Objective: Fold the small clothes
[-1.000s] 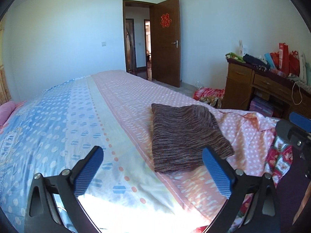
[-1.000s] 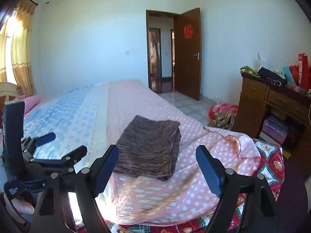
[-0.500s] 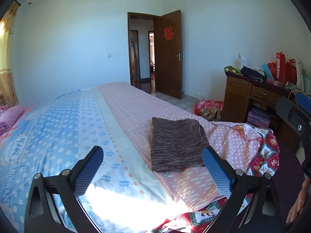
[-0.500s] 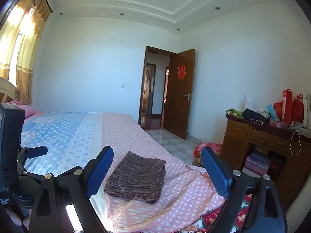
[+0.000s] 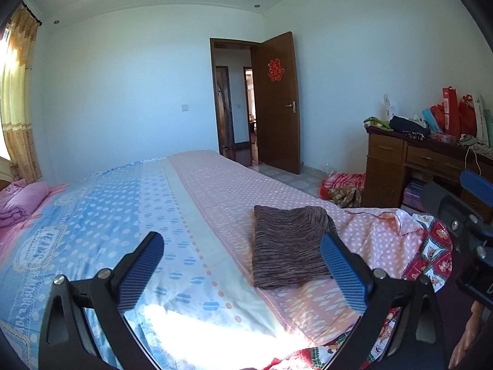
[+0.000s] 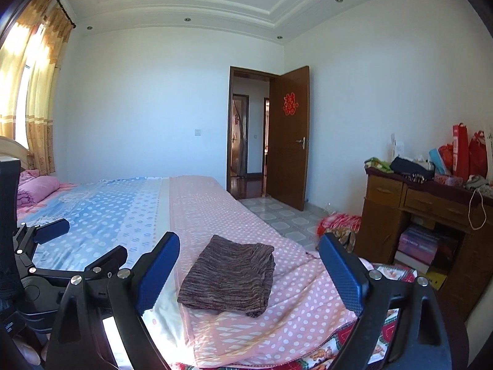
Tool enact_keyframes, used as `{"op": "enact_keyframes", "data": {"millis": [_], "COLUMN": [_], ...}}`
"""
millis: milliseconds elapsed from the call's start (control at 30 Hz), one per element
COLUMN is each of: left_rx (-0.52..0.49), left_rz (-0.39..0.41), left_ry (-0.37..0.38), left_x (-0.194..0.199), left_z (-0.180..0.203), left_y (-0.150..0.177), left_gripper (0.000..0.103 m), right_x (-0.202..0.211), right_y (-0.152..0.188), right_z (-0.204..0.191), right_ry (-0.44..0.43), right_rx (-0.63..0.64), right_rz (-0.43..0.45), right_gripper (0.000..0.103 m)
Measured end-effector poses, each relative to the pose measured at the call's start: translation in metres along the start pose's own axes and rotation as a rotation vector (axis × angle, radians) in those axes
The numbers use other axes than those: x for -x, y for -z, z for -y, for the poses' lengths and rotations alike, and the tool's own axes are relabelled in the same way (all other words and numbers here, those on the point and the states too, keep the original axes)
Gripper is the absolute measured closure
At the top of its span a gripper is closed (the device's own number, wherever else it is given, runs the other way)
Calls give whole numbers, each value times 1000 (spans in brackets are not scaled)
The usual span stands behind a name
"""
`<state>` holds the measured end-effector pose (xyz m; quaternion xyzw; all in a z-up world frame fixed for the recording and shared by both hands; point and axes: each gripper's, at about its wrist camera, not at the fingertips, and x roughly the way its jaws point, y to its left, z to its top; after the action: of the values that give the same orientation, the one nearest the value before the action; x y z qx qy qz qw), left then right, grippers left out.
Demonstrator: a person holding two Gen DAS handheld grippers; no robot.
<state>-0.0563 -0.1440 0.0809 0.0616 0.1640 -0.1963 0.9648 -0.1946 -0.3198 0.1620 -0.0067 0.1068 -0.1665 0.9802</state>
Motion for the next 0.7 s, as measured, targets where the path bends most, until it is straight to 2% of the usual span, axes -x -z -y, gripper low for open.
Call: {"op": "enact_keyframes", "data": {"millis": [200, 700], "left_rx": [-4, -32], "left_rz": [-8, -15], "left_ry": [-4, 1], "left_x": [-2, -1], "left_z": [0, 4], "left_y": [0, 0], "left_gripper": [0, 0], "right_x": [-7, -8], "right_y": [5, 6], "right_z": [6, 9], "right_ry": [-10, -10], "right_rx": [-39, -49], "right_rz": [-33, -33], "right_gripper": [11, 11]}}
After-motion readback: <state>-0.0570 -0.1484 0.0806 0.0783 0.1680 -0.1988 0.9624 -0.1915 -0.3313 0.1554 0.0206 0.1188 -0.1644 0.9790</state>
